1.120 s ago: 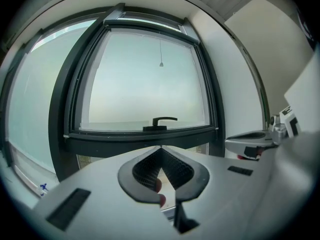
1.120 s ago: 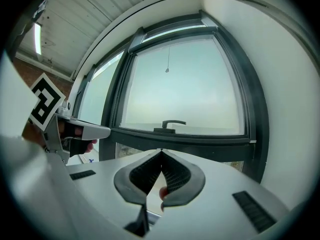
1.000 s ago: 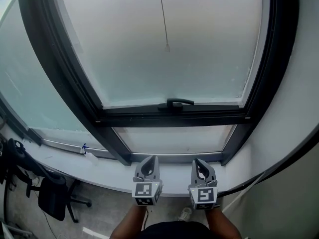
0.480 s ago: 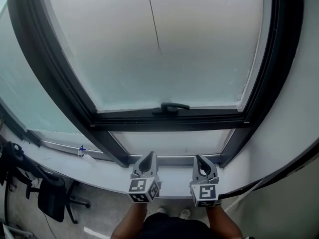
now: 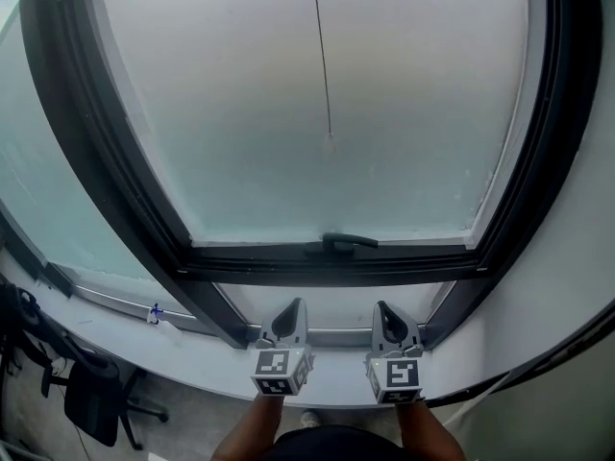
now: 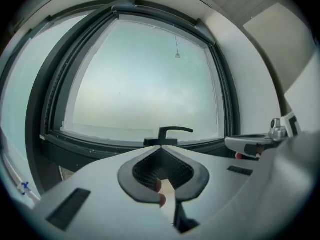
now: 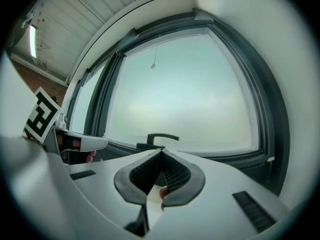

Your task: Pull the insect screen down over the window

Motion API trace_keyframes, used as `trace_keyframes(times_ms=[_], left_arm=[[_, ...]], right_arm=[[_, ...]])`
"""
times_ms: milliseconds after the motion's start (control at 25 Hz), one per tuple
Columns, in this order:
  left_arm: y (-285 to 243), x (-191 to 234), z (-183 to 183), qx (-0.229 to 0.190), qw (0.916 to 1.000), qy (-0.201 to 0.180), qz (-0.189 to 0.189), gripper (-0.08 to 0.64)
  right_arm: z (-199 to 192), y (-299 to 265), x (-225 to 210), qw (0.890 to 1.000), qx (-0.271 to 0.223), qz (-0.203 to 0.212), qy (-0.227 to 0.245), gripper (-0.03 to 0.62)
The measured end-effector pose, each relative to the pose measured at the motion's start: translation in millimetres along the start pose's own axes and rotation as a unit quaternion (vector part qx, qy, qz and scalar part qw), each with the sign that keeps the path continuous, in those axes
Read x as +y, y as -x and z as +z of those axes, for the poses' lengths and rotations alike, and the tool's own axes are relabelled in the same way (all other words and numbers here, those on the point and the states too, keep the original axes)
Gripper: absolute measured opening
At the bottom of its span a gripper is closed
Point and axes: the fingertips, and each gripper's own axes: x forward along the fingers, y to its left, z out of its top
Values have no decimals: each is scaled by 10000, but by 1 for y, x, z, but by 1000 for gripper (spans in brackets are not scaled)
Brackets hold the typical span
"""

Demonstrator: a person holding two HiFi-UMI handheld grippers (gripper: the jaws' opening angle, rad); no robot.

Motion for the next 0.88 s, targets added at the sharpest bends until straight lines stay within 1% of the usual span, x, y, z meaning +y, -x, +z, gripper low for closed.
trace_keyframes(times_ms=[160,320,400,480,640,880], left_arm=[[-15,3,26,-329,9994,-93,-73,0],[-27,9,58,-456,9978,-449,-159,0],[-41,9,78,-692,9957,-531,-303,0],[-54,11,93,-794,9943,-588,-397,0],[-66,20,117,-937,9915,-821,-385,0],[-72,29,157,-1295,9864,-949,-355,0]], right_arm=[[20,-16,3,9996,-115,-71,267,3],[42,-35,14,9973,-502,33,535,3],[58,-43,11,9960,-612,-3,645,3],[76,-51,8,9939,-763,-22,792,3],[108,-64,1,9894,-1011,-110,1035,3],[160,-77,-13,9801,-1476,-357,1282,3]])
